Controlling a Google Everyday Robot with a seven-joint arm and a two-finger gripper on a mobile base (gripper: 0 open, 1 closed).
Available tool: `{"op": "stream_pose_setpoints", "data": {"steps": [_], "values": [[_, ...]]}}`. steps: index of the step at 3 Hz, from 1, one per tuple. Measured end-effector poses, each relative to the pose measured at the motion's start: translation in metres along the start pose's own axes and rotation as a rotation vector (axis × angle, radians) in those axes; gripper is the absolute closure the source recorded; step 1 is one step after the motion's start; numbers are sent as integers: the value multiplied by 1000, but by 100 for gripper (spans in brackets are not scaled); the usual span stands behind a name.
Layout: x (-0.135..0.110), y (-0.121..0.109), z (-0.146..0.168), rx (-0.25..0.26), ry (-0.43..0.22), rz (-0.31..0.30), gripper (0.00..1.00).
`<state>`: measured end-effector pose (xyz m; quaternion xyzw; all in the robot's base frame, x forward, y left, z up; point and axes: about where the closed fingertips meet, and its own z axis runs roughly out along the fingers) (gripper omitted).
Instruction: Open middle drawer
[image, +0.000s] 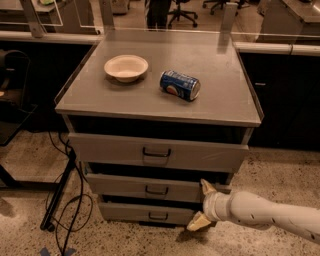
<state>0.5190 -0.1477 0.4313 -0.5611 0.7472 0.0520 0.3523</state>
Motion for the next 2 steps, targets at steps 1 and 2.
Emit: {"op": "stream_pose_setpoints", "data": {"steps": [1, 2], "values": [[-10, -8, 9, 16, 1, -24, 0], [-1, -20, 36, 39, 18, -24, 0]]}}
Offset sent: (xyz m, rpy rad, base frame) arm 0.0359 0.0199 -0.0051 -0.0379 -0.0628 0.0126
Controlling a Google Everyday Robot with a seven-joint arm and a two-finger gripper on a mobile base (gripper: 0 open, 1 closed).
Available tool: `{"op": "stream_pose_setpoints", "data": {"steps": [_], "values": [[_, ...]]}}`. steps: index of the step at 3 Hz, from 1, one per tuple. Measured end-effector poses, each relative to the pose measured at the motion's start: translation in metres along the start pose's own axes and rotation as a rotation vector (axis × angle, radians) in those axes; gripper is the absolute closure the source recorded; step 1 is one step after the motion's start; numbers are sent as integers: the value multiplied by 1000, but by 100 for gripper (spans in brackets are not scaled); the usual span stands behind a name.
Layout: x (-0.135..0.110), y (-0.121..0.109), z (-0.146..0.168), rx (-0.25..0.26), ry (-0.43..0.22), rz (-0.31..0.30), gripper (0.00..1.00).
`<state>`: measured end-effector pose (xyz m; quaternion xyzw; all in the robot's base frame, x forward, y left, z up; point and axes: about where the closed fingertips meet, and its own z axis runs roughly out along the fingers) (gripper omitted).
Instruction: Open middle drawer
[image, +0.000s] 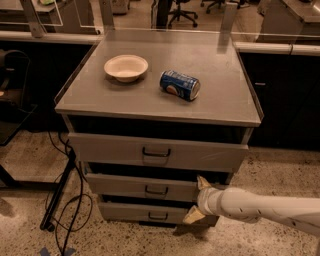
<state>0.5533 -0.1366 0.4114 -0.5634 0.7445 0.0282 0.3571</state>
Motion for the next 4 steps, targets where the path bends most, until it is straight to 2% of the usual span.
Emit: {"op": "stream_pose_setpoints", "data": {"steps": [1, 2, 4], "values": [[0, 0, 0, 0, 0, 0, 0], [0, 0, 0, 0, 0, 0, 19], [0, 0, 0, 0, 0, 0, 66]]}}
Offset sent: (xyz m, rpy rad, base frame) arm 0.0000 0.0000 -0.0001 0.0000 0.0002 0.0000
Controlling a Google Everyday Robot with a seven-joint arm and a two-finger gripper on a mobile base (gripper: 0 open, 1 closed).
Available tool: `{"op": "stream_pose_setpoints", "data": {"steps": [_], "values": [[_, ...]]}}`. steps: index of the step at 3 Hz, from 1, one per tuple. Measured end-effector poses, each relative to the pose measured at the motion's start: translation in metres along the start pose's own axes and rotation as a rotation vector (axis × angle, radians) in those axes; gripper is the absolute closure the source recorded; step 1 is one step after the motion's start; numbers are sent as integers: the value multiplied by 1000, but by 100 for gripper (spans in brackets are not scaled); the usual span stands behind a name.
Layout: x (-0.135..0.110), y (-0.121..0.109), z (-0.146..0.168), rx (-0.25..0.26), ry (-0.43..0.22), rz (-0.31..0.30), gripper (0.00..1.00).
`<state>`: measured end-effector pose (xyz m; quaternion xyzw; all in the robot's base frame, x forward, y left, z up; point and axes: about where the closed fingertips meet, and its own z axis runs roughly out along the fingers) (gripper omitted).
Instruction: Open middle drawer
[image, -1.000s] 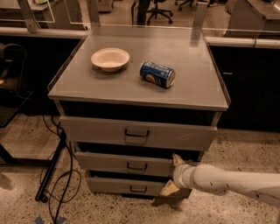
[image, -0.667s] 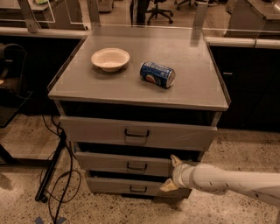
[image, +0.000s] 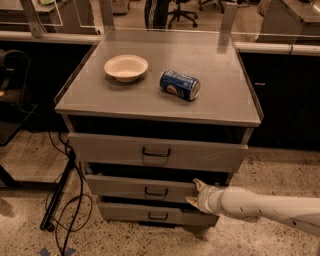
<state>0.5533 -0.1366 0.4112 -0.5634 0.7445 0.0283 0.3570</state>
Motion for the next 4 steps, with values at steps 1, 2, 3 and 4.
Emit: {"op": "stream_pose_setpoints", "data": {"steps": [1, 2, 3, 4], "values": [[-4, -3, -6, 0, 0, 0, 89], [-7, -7, -13, 0, 0, 0, 100], [-4, 1, -25, 2, 5, 8, 100], [-4, 1, -25, 2, 5, 8, 100]]}}
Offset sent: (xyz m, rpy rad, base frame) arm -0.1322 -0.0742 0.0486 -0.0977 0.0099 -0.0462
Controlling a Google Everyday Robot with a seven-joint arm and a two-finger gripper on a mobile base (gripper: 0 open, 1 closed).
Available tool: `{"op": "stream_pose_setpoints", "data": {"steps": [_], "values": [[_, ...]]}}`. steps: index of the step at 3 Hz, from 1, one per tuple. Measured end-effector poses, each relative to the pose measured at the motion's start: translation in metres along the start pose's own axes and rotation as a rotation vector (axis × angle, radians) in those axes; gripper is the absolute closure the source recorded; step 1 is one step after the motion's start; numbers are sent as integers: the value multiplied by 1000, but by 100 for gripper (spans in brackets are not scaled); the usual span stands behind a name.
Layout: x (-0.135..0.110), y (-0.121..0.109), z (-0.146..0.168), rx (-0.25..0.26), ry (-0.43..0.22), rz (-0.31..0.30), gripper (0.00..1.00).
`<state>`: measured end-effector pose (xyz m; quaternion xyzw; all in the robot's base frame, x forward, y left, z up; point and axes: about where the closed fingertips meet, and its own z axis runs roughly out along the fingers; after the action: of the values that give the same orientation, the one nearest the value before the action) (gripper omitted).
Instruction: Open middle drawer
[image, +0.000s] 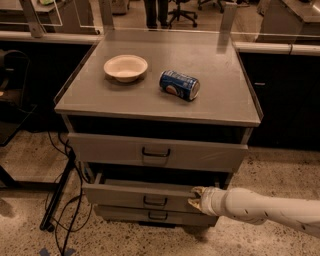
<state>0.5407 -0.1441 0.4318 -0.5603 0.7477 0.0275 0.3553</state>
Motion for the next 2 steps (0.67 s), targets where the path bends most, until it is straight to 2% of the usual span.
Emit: {"op": "stream_pose_setpoints", "data": {"steps": [1, 2], "values": [[0, 0, 0, 0, 0, 0, 84], [0, 0, 0, 0, 0, 0, 60]]}}
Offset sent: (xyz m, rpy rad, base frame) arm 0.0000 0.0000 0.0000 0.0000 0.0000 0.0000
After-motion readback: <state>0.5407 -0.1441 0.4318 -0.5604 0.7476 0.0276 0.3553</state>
